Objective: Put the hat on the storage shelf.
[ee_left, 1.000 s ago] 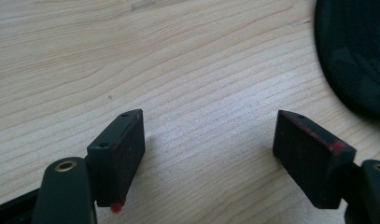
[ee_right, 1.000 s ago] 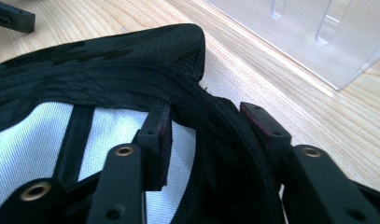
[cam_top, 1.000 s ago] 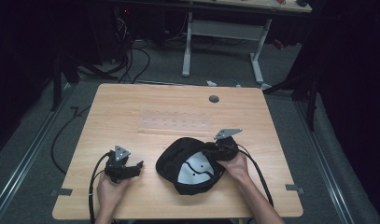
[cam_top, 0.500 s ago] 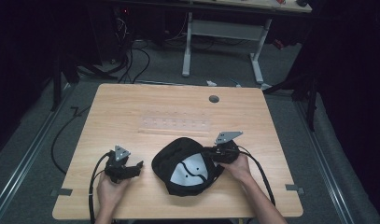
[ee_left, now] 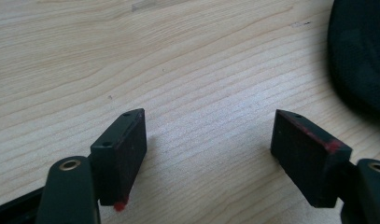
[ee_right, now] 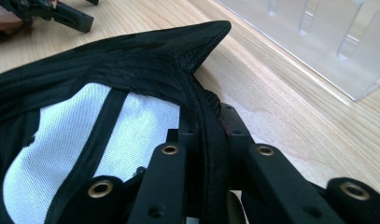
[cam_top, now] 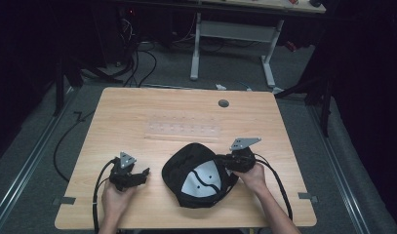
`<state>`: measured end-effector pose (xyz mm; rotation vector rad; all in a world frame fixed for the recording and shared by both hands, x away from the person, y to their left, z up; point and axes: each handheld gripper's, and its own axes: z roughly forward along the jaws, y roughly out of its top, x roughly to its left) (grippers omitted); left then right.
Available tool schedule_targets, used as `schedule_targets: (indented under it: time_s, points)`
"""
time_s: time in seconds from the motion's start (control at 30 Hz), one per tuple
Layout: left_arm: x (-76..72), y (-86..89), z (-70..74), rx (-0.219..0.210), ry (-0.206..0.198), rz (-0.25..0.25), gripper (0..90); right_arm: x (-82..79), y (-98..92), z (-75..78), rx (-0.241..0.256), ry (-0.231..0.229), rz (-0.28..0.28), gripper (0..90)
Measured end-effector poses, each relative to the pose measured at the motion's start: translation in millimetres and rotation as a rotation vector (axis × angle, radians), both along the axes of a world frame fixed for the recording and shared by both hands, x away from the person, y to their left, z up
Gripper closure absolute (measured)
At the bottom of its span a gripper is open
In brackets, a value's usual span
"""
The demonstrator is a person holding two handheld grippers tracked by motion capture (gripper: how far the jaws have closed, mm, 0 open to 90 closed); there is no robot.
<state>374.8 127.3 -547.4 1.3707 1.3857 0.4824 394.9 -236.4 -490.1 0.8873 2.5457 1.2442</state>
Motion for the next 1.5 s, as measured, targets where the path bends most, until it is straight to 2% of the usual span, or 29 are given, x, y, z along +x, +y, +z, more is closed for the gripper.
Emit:
schedule_targets:
  time_s: [0.13, 0.3, 0.6, 0.77, 0.9, 1.03, 1.13, 1.23, 1.5]
  points:
    - [0.0, 0.1, 0.1, -0.002, 0.001, -0.003, 26.7, -2.8, -3.3, 4.6, 0.012, 0.003, -0.019, 82.5]
    - [-0.2, -0.3, 0.0, 0.000, 0.002, -0.005, 25.8, -7.9, -11.9, 12.9, 0.038, 0.024, -0.073, 82.5]
    - [-1.3, -1.1, 0.6, 0.000, 0.009, 0.007, 26.0, -12.1, -21.7, 16.8, 0.090, 0.065, -0.138, 82.6]
    - [-3.0, -1.2, 1.3, 0.002, 0.016, -0.003, 25.7, -19.4, -30.1, 17.9, 0.112, 0.078, -0.182, 82.7]
    - [-6.7, -3.9, 4.9, -0.016, -0.002, -0.017, 25.8, -22.4, -32.9, 20.1, 0.123, 0.079, -0.195, 82.7]
    - [-12.9, -10.5, 11.3, -0.026, -0.025, -0.064, 25.3, -24.8, -34.4, 23.1, 0.134, 0.079, -0.210, 82.7]
    - [-19.3, -18.2, 16.7, -0.009, -0.052, -0.106, 24.7, -25.0, -34.6, 24.3, 0.140, 0.088, -0.223, 82.7]
    - [-24.6, -25.6, 22.4, -0.012, -0.072, -0.139, 24.0, -23.9, -34.6, 24.7, 0.144, 0.091, -0.233, 82.7]
    - [-34.0, -46.2, 34.1, -0.008, -0.096, -0.221, 21.1, -21.4, -35.2, 30.0, 0.172, 0.101, -0.254, 82.7]
